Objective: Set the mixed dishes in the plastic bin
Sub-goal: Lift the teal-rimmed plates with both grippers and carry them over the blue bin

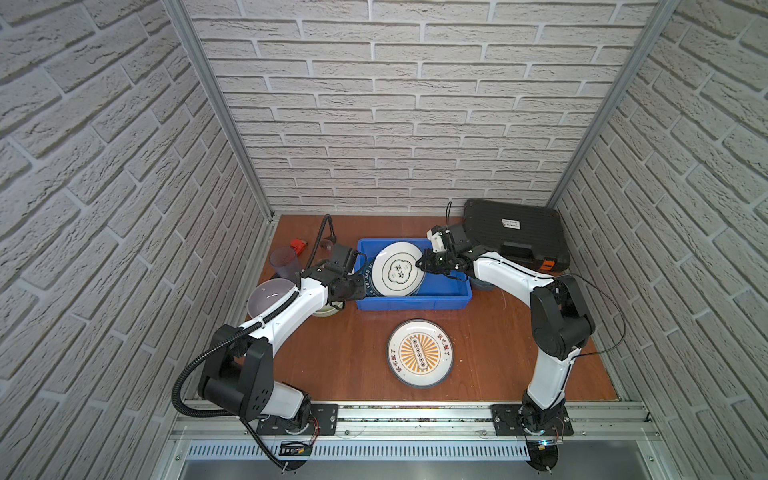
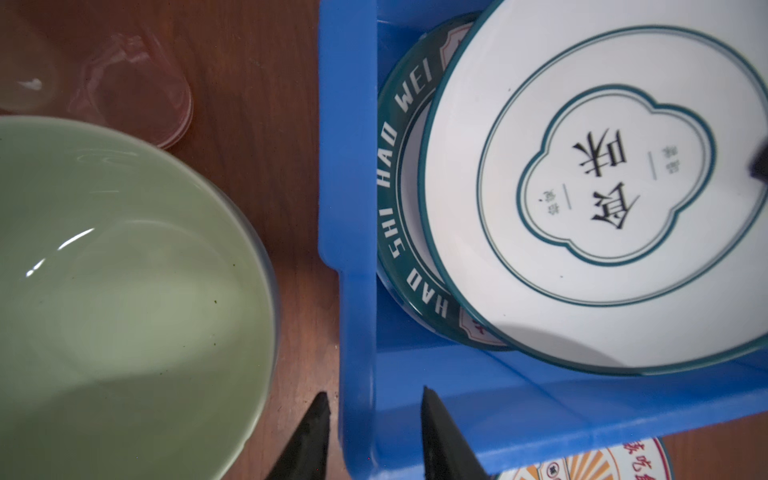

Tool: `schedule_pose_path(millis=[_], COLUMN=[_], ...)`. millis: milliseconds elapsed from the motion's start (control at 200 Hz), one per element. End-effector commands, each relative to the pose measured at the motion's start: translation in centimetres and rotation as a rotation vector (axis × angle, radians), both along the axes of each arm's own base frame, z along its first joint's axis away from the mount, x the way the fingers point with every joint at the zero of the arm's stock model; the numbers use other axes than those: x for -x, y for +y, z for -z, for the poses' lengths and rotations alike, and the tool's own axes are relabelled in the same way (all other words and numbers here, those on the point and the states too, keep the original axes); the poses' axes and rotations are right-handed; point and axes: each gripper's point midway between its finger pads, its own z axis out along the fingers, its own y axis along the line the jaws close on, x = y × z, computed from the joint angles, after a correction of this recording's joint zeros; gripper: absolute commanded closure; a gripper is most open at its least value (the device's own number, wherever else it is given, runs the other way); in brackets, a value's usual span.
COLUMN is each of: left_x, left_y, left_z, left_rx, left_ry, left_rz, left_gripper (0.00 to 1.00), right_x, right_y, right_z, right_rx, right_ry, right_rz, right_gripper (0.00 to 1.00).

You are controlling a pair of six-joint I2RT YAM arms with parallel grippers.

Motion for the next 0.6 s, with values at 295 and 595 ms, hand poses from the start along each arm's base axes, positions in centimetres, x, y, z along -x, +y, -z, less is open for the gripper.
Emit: schedule_pose_path(millis=[295,595], left_x=[-1.5,-1.6], left_y=[-0.7,-0.8], left_z=[-0.6,-1.1], left_rx=[0.025,0.027], left_ry=[-0.036,-0.044], left_rz=[0.014,0.016], left_gripper=[0.73,0.73], right_x=[-1.4,-1.1], right_y=[3.4,3.2], right_z=[-0.2,3.0], right_rx=[-0.133,-0.08], right_ry=[-0.022,0.029], right_rz=[-0.041,-0.043], right_gripper=[0.89,0.76])
